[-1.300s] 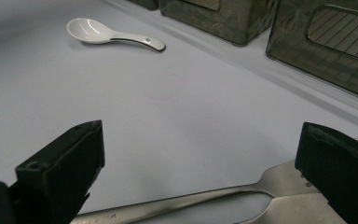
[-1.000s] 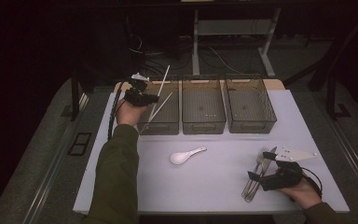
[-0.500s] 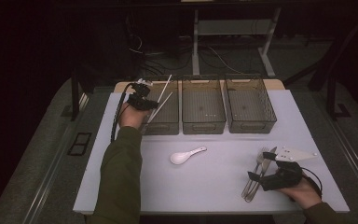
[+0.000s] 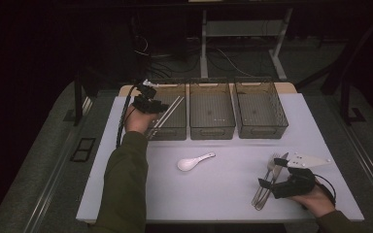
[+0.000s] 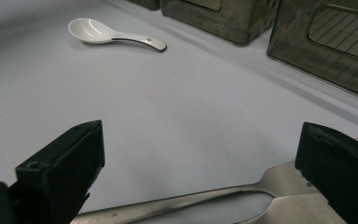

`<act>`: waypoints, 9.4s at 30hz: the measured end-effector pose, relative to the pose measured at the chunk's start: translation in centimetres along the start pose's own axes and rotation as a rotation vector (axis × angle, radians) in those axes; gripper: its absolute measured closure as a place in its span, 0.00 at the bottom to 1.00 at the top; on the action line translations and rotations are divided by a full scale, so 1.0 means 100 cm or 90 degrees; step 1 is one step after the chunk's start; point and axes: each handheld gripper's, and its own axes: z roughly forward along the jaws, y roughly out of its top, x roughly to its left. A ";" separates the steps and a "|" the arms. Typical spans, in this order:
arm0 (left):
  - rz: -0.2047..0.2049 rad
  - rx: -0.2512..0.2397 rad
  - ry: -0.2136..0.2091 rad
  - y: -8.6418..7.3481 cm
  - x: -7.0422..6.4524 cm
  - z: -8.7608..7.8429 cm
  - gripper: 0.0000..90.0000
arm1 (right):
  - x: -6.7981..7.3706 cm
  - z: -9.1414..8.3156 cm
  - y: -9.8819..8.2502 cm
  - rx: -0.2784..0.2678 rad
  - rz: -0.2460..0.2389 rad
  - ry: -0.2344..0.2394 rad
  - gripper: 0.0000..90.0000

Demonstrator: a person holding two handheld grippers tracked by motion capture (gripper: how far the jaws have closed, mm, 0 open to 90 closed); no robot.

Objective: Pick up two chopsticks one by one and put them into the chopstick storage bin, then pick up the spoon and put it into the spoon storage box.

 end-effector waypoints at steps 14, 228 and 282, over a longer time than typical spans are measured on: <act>0.037 -0.072 -0.079 0.002 -0.016 -0.032 0.44 | 0.000 0.001 0.000 0.002 0.002 0.000 0.02; 0.265 0.075 -0.214 -0.113 -0.138 0.000 0.59 | 0.002 -0.002 0.003 0.009 0.016 0.026 0.19; 0.300 -0.004 -0.248 -0.077 -0.141 -0.044 0.90 | 0.001 0.003 0.001 -0.008 0.012 0.011 0.01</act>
